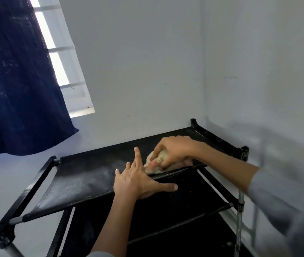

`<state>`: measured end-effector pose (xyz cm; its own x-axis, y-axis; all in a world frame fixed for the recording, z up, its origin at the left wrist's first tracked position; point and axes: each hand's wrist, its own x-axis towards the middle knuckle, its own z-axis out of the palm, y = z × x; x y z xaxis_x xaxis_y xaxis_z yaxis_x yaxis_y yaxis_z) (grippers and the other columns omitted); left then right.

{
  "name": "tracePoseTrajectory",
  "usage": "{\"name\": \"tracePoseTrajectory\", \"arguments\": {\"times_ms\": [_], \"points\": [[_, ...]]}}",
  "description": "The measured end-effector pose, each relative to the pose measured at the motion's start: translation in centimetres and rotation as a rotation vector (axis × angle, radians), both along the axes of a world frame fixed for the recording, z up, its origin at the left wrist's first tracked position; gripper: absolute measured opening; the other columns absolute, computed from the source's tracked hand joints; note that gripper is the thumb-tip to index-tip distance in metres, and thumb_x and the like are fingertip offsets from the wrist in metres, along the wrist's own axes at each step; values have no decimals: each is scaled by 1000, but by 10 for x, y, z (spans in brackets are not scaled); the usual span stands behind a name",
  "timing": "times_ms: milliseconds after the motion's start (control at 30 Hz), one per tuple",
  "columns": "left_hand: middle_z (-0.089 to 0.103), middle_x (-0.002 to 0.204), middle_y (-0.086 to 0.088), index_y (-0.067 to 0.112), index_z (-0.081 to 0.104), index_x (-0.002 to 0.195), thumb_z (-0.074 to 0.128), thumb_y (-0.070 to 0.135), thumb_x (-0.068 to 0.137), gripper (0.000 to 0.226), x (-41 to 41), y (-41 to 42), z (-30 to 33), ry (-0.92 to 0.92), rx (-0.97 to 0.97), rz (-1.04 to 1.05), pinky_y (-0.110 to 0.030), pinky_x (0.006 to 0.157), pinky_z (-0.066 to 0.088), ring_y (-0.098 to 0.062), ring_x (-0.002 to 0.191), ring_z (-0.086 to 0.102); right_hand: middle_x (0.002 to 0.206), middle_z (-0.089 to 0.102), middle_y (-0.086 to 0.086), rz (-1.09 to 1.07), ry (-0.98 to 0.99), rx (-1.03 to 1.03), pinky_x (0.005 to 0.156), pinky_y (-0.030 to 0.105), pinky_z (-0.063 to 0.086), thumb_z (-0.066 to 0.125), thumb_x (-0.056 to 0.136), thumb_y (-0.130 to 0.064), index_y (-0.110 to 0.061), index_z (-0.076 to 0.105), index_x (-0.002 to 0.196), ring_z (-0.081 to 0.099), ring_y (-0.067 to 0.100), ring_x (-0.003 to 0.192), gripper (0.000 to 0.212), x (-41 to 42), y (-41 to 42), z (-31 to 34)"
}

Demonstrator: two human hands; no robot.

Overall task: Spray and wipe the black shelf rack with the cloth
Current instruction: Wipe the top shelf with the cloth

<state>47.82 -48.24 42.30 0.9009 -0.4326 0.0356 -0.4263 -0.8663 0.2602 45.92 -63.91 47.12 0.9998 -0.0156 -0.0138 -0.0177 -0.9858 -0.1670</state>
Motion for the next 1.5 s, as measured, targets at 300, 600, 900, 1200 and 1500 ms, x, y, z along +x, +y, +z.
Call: {"name": "tracePoseTrajectory", "arguments": {"times_ms": [300,600,900,1200,1500], "points": [[21,157,-2,26,-13,150,19,98,44,132,0,0,-2,-26,7,-5,-48,118,11,-18,146,12,111,59,-14,-195,-11,29,61,23,36,79,72,-37,-51,63,111,54,9,87,44,-22,-83,-2],[17,158,1,29,-9,150,20,96,51,123,1,-3,-4,-44,70,-29,-48,118,11,-16,147,11,117,65,-2,-429,-315,-119,78,27,34,62,89,-41,-36,65,118,59,21,105,30,55,-98,-18],[22,157,1,31,-11,150,26,96,53,122,-4,-3,-1,-52,63,7,-47,116,18,-22,145,18,115,61,-4,-305,104,45,82,31,47,70,83,-31,-36,62,123,58,20,99,40,47,-112,2],[27,155,-1,30,-10,150,31,95,55,122,-7,-5,2,-35,36,22,-48,114,22,-27,143,24,96,64,-14,-318,135,-73,68,27,46,74,74,-46,-44,68,103,61,13,94,29,-7,-93,9],[40,148,-4,30,-12,150,36,95,55,124,-7,-5,3,-55,14,34,-49,111,28,-26,136,36,94,68,-6,-213,-109,-104,68,27,39,65,78,-59,-31,70,101,60,17,89,37,44,9,-14]]}}
